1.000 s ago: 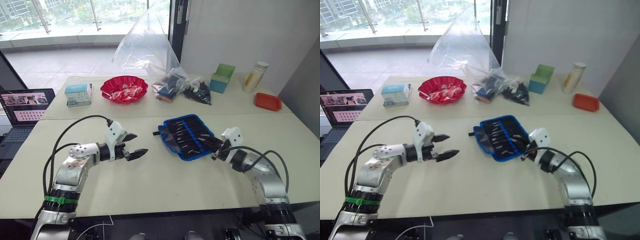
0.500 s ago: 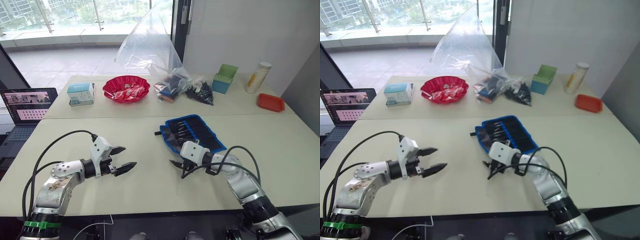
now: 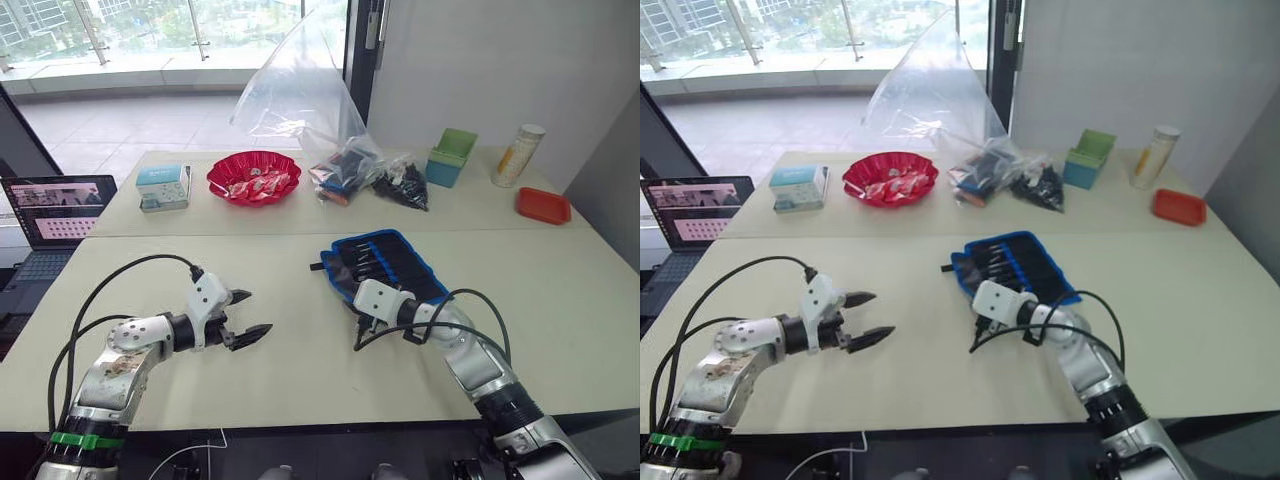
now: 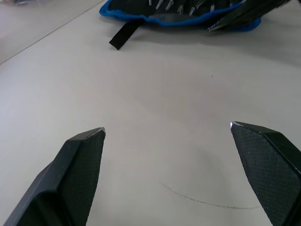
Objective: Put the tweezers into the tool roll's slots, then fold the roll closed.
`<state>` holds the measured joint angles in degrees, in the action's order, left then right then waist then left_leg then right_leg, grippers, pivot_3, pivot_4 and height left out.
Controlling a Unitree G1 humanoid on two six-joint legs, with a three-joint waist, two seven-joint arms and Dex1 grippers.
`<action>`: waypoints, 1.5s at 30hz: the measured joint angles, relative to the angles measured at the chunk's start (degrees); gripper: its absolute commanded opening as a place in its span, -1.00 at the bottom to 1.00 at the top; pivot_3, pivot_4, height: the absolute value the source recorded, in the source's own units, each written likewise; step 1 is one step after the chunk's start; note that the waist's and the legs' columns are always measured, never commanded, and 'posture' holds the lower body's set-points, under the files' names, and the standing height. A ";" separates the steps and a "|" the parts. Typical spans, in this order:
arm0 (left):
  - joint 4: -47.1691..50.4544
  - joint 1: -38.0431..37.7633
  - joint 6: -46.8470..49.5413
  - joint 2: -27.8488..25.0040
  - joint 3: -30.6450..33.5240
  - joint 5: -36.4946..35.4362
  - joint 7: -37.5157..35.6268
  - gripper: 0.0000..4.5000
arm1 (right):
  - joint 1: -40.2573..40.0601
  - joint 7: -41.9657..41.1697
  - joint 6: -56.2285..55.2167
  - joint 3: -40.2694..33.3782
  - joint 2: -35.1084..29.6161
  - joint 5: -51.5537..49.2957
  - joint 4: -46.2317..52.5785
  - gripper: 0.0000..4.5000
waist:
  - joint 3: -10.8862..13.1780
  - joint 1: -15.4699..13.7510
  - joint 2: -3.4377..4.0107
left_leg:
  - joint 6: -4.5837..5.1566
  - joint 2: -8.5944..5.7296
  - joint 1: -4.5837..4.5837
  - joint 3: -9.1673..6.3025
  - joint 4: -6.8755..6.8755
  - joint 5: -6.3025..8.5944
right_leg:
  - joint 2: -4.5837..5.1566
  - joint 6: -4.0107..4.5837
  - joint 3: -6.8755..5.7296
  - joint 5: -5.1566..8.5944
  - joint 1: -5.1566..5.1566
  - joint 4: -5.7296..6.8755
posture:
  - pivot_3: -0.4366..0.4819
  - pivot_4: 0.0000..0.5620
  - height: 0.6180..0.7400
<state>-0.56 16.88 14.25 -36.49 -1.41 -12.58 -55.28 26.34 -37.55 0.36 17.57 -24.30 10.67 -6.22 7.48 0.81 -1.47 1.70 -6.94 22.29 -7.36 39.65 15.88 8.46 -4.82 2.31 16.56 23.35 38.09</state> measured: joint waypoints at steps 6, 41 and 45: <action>-8.55 11.53 -9.05 3.37 -8.13 5.22 -4.02 1.00 | -2.72 -5.36 -0.67 -0.14 -2.58 -2.82 2.83 -0.99 | 0.00 0.07 0.00 | 0.03 -0.04 0.05 -0.02 0.02 0.02 | 0.03 0.00 -0.05 0.00 0.01 0.00 | -0.05 -0.47 1.00; -63.22 47.52 -54.14 17.84 -22.79 29.04 -7.55 -0.98 | -15.28 -11.97 4.77 -6.98 -10.45 -13.67 16.13 -1.00 | 0.08 -0.02 -0.14 | 0.11 -0.13 0.29 -0.01 0.24 0.04 | 0.03 -0.07 -0.15 -0.02 0.08 0.04 | -0.05 -0.47 1.00; -62.68 47.49 -55.95 17.70 -23.45 29.65 -9.20 -0.99 | -15.22 -11.89 3.80 -7.24 -11.07 -13.39 13.38 -1.00 | 0.08 0.00 -0.14 | 0.11 -0.13 0.29 -0.01 0.25 0.04 | 0.03 -0.07 -0.15 -0.02 0.08 0.05 | -0.05 -0.47 1.00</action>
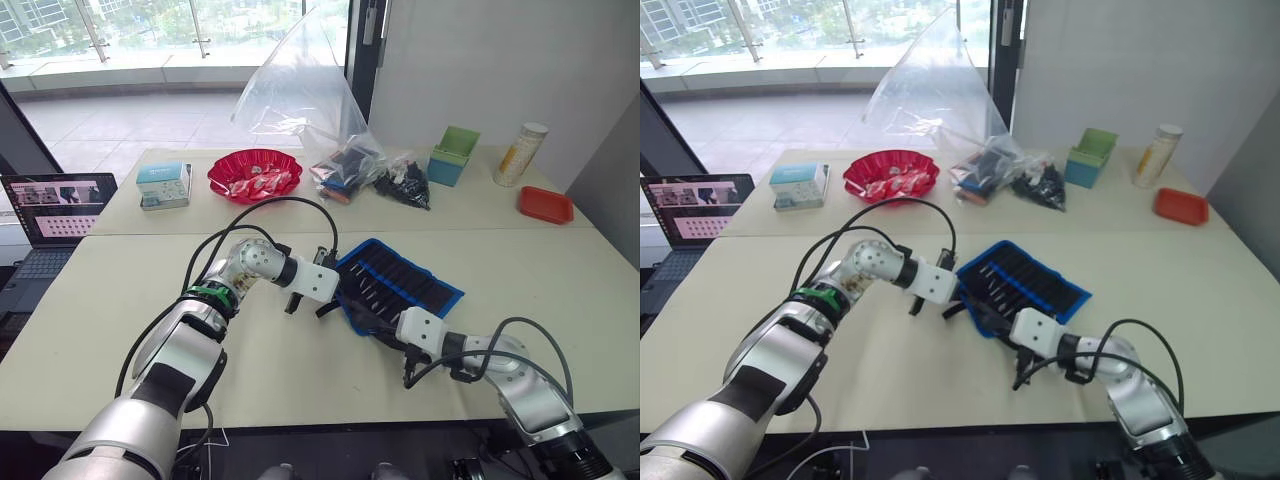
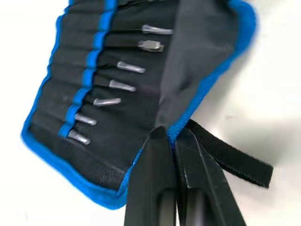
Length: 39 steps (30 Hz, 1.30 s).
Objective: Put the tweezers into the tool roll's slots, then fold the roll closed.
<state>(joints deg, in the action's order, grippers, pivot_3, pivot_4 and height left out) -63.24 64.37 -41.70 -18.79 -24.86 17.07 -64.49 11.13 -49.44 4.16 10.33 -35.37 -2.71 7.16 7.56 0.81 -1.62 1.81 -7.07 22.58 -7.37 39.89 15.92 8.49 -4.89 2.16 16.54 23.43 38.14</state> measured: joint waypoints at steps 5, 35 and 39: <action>2.22 -1.04 0.40 -1.29 0.12 -0.10 -0.27 -0.99 | 1.75 0.31 -1.96 -0.64 0.04 0.19 -3.42 -1.00 | 0.00 0.09 0.00 | 0.00 0.01 0.00 0.00 0.00 0.00 | 0.00 0.00 0.01 0.00 0.02 0.04 | -0.05 -0.47 1.00; 74.90 -42.57 75.83 -21.82 14.09 -27.64 -1.24 -0.99 | 8.20 -14.15 -4.22 3.80 3.47 -12.25 -11.78 -1.00 | 0.03 1.40 0.11 | -0.18 0.05 0.30 -0.09 0.13 -0.10 | -0.01 0.01 0.10 0.00 0.73 0.79 | -0.05 -0.47 1.00; 72.75 -37.45 81.99 -21.25 15.13 -32.07 -0.15 -0.99 | 10.30 -13.81 -2.41 2.10 3.49 -13.79 -12.29 -1.00 | 0.03 0.95 0.11 | -0.20 0.04 0.28 -0.05 0.16 -0.12 | -0.01 0.01 0.13 0.00 0.71 0.80 | -0.05 -0.47 1.00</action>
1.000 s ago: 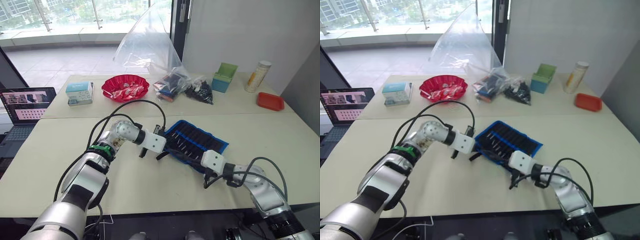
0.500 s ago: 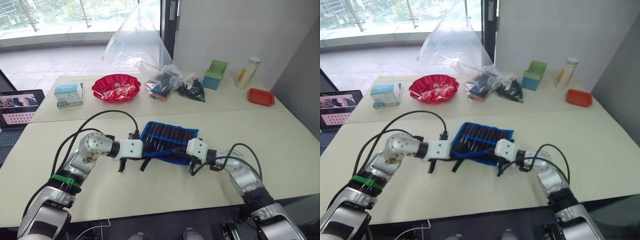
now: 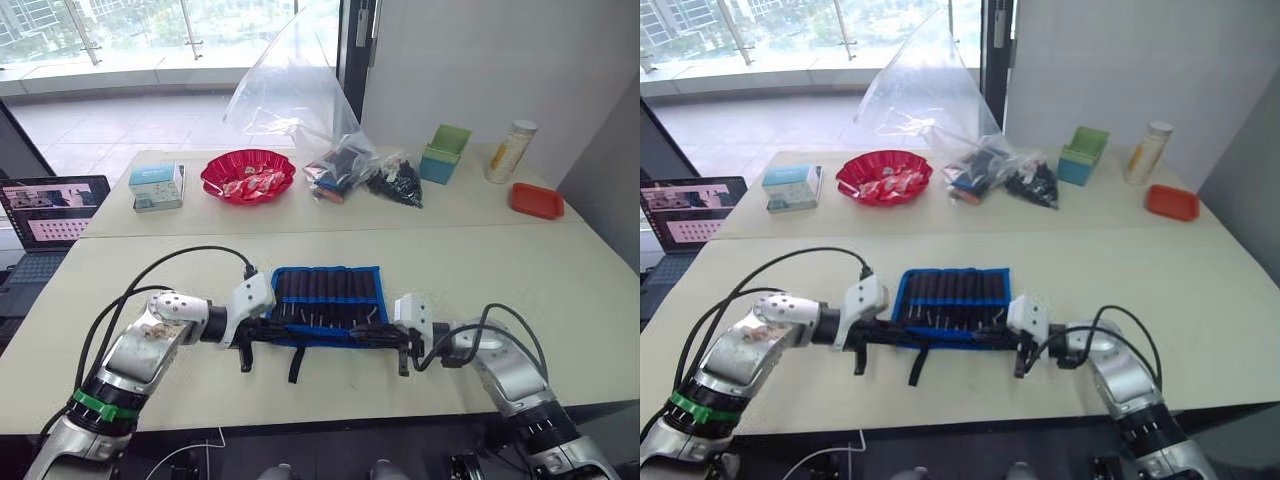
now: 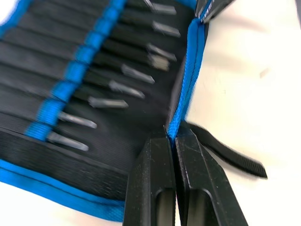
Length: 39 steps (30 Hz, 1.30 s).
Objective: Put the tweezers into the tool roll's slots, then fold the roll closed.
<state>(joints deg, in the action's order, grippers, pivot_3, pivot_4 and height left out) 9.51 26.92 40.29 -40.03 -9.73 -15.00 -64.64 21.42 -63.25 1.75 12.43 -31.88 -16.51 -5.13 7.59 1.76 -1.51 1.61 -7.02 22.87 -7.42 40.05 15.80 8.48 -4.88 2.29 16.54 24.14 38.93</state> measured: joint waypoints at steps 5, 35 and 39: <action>-4.67 5.25 -0.39 -0.09 -3.15 -0.07 0.29 -0.99 | 3.78 0.77 0.81 -0.15 0.14 0.14 -4.00 -1.00 | 0.00 -0.08 0.00 | 0.01 0.00 0.04 -0.01 -0.05 0.00 | 0.02 0.00 -0.02 0.00 0.02 0.01 | -0.05 -0.47 1.00; -12.01 6.60 -13.04 13.31 9.28 -1.19 17.88 0.59 | 8.92 16.33 -8.64 -11.49 9.59 0.29 -13.38 0.35 | -0.01 0.86 -0.01 | 0.01 -0.01 0.19 -0.08 0.01 0.00 | 0.07 0.01 -0.06 -0.01 0.03 0.13 | -0.05 -0.47 1.00; -10.12 2.36 -13.79 16.09 5.31 -0.75 18.41 0.04 | 3.85 18.88 -4.09 -9.64 13.42 0.02 -5.92 -0.21 | -0.02 0.86 -0.01 | 0.00 -0.01 0.17 -0.07 0.04 0.00 | 0.06 0.01 -0.04 -0.01 0.04 0.18 | -0.05 -0.47 1.00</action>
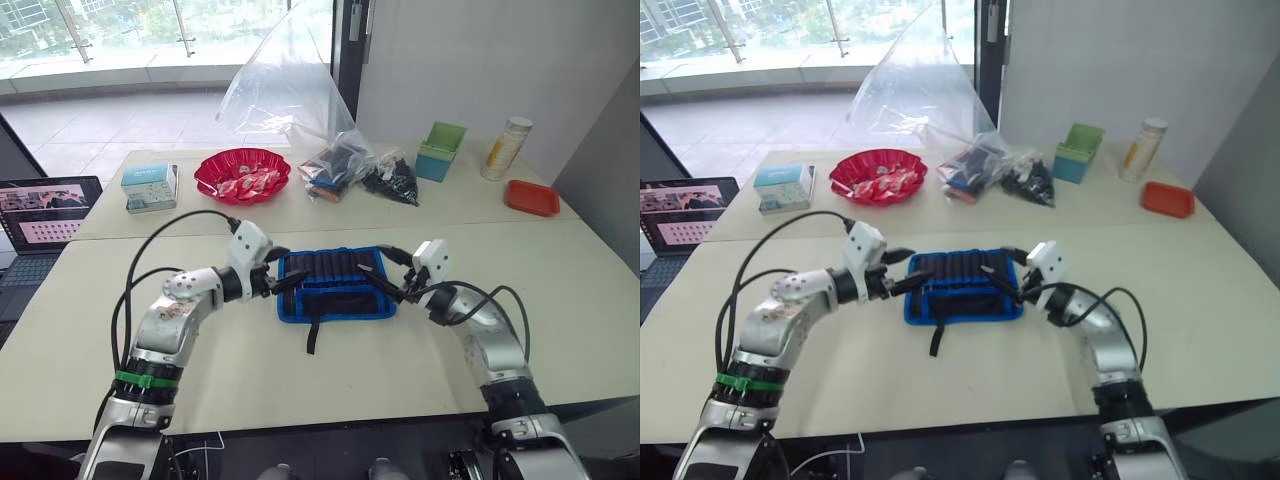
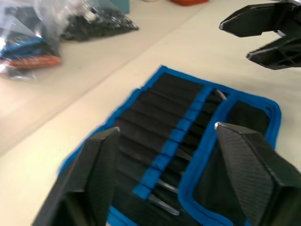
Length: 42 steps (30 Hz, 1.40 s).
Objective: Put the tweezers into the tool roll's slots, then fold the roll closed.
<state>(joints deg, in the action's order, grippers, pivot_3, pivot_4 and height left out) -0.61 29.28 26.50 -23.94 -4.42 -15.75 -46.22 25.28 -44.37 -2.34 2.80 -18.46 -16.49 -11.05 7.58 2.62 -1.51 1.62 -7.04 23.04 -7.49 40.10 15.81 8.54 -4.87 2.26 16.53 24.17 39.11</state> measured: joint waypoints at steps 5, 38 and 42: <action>-0.70 -0.29 0.55 1.97 -4.16 1.78 1.31 -0.71 | -1.05 5.23 3.03 4.13 3.44 5.03 1.27 -0.98 | 0.00 -0.09 0.00 | 0.00 -0.02 -0.07 0.03 0.09 0.00 | 0.00 0.00 0.03 0.00 0.00 -0.03 | -0.05 -0.47 1.00; -10.45 2.32 4.68 6.50 -5.49 8.31 7.45 -0.98 | -3.63 16.27 7.07 4.51 1.80 15.11 -2.70 -1.00 | -0.36 -0.40 -0.04 | 0.05 0.02 -1.25 0.10 -0.26 0.04 | -0.03 -0.01 0.15 0.00 -1.10 -0.35 | -0.05 -0.47 1.00; -10.11 1.52 4.01 7.06 -3.81 6.61 7.53 -0.98 | -4.29 16.11 4.07 3.30 2.27 13.79 -2.74 -1.00 | -0.35 -0.52 -0.04 | 0.04 0.01 -1.10 0.10 -0.26 0.03 | -0.03 0.00 0.15 0.01 -0.99 -0.38 | -0.05 -0.47 1.00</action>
<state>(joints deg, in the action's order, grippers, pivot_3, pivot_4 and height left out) -10.72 30.79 30.51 -16.88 -8.23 -9.14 -38.69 20.99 -28.26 1.73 6.10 -16.19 -2.70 -13.78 7.23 2.09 -1.55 1.66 -7.02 21.94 -7.39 39.84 15.84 8.51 -4.87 2.41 16.54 23.19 38.73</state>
